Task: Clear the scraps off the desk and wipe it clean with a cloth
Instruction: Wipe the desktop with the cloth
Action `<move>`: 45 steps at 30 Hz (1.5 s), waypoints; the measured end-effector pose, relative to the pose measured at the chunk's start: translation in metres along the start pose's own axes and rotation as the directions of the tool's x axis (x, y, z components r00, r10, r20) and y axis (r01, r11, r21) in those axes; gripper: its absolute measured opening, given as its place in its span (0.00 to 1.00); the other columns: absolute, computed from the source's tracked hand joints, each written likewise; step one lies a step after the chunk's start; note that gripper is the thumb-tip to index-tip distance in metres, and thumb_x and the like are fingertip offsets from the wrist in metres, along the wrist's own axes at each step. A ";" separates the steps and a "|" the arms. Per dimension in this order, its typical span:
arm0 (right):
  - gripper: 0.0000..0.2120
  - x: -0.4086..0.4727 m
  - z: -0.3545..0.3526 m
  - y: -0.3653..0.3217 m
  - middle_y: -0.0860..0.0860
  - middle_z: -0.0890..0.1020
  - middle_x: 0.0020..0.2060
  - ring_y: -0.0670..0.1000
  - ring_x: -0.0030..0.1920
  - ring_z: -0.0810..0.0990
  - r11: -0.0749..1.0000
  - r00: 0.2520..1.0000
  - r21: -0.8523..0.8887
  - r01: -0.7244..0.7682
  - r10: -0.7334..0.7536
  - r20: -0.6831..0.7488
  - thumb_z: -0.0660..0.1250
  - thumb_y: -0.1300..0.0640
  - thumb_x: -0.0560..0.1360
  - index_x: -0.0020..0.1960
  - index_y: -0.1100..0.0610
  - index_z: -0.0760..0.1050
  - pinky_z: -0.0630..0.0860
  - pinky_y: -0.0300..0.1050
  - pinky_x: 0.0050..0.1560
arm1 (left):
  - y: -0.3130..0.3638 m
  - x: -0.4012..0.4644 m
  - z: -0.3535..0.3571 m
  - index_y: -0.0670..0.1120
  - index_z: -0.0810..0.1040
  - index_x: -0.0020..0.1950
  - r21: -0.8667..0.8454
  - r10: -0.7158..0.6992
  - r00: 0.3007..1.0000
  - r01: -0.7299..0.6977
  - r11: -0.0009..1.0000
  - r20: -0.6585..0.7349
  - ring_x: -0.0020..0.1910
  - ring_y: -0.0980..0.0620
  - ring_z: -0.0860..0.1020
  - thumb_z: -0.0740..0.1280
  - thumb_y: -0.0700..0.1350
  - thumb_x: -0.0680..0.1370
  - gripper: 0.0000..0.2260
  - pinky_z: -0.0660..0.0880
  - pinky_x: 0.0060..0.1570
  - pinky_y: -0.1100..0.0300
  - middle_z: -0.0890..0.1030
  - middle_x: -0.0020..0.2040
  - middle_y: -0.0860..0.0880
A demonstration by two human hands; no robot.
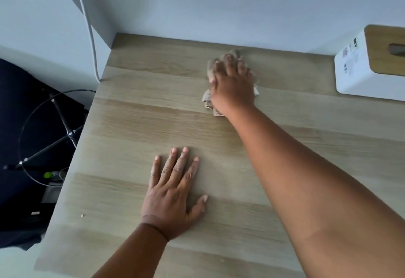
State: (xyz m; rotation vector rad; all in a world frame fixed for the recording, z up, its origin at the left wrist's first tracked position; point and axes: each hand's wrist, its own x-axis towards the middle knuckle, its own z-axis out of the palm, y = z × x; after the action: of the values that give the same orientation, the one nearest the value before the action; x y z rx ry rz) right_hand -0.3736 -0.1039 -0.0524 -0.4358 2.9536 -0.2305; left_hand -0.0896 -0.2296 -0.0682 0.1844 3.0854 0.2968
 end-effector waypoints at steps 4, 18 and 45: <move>0.27 -0.024 0.009 -0.044 0.57 0.56 0.82 0.66 0.80 0.54 0.978 0.977 -0.001 0.211 -0.211 0.033 0.52 0.45 0.83 0.80 0.51 0.62 0.52 0.65 0.79 | 0.001 -0.001 0.000 0.48 0.60 0.83 0.003 -0.008 1.000 0.008 1.000 0.010 0.84 0.42 0.52 0.64 0.65 0.77 0.39 0.57 0.76 0.32 0.54 0.85 0.45; 0.29 -0.093 -0.001 0.110 0.55 0.62 0.81 0.63 0.77 0.63 0.976 0.972 -0.020 -0.216 0.214 -0.095 0.53 0.42 0.80 0.78 0.52 0.66 0.63 0.64 0.74 | -0.001 0.000 0.001 0.48 0.60 0.83 0.008 0.006 1.000 -0.006 1.000 -0.009 0.84 0.42 0.52 0.63 0.65 0.77 0.39 0.57 0.77 0.32 0.54 0.85 0.46; 0.30 -0.254 0.009 0.101 0.56 0.59 0.82 0.64 0.80 0.56 0.927 0.928 -0.033 -0.373 0.372 -0.038 0.53 0.44 0.80 0.80 0.52 0.64 0.58 0.66 0.76 | -0.004 -0.001 0.011 0.50 0.61 0.83 0.004 0.000 0.998 0.000 1.000 -0.057 0.84 0.45 0.50 0.59 0.67 0.78 0.37 0.50 0.80 0.36 0.56 0.84 0.46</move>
State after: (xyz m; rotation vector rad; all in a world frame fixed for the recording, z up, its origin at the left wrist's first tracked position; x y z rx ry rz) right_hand -0.1594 0.0662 -0.0476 0.1322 2.9989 -0.1324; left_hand -0.0885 -0.2311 -0.0800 0.1793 3.1422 0.3005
